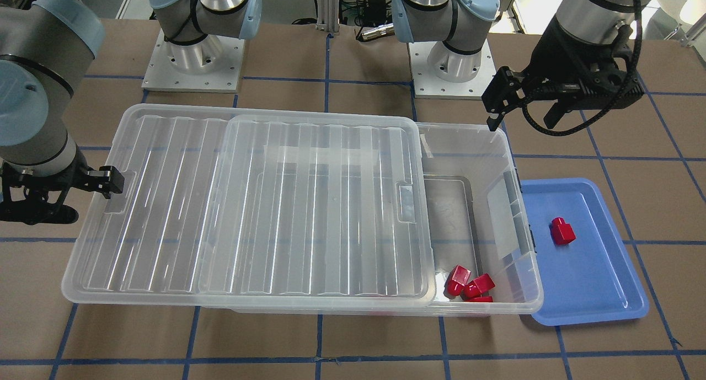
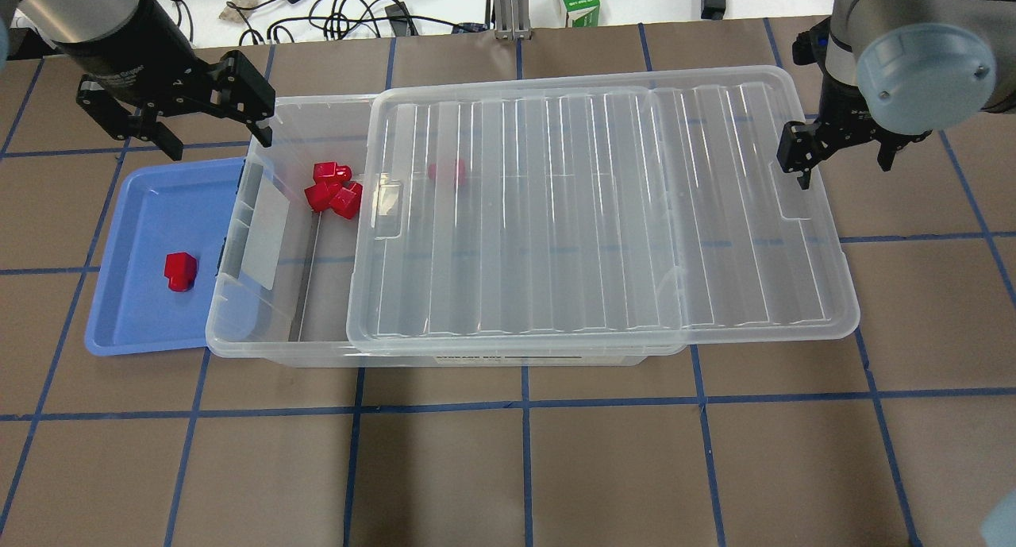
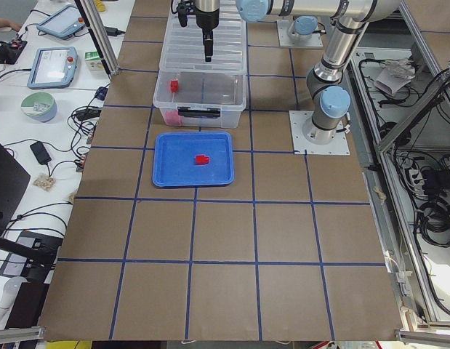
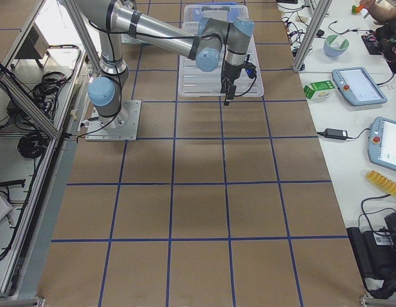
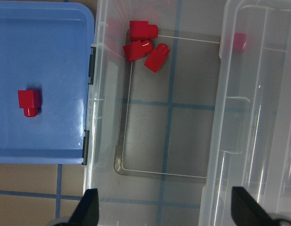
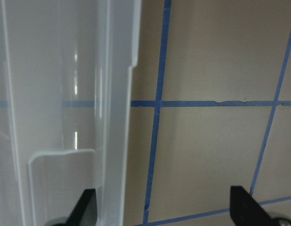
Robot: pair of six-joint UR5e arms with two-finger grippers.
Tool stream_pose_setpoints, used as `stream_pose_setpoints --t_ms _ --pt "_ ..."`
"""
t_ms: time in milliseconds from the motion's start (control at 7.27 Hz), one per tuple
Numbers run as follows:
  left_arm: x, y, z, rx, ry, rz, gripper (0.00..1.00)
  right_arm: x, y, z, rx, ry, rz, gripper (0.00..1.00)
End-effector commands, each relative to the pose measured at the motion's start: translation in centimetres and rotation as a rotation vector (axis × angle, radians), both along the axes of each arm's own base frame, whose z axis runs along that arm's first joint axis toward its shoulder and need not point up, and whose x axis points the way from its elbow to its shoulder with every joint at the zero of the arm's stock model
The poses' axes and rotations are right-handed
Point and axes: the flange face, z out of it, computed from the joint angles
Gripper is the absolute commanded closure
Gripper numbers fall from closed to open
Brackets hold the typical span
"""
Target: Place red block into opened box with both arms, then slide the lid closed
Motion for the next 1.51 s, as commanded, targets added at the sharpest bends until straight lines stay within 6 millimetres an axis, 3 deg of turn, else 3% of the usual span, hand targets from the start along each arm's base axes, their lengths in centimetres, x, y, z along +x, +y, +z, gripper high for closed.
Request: stream_pose_setpoints --t_ms 0,138,413,688,963,1239,1376 --pt "3.7 -1.0 -0.9 0.008 -0.012 -0.112 0.0 -0.9 0.1 0.1 0.014 0.058 0.003 0.0" --pt "10.9 -1.8 -2.8 0.037 0.031 -0.005 0.0 -1.0 0.1 0.1 0.014 0.059 0.002 0.0" --pt "20.0 -3.3 -8.7 0.033 0.188 0.062 0.0 -0.9 0.3 0.1 0.021 0.057 0.001 0.0" --pt "22.8 -5.4 -18.7 0.12 0.156 0.071 0.0 -0.4 -0.1 1.4 -0.017 0.036 -0.002 0.0" --pt "25.9 -6.0 -26.3 0.11 0.086 0.066 0.0 3.5 -0.2 6.6 -0.109 -0.166 0.011 0.0" --pt "27.4 -5.5 -29.8 0.163 0.098 0.092 0.0 12.1 3.1 14.9 -0.245 -0.201 0.042 0.0" --pt "28.5 -5.2 -31.1 0.193 0.077 0.131 0.0 16.3 5.9 17.6 -0.294 -0.244 0.07 0.0"
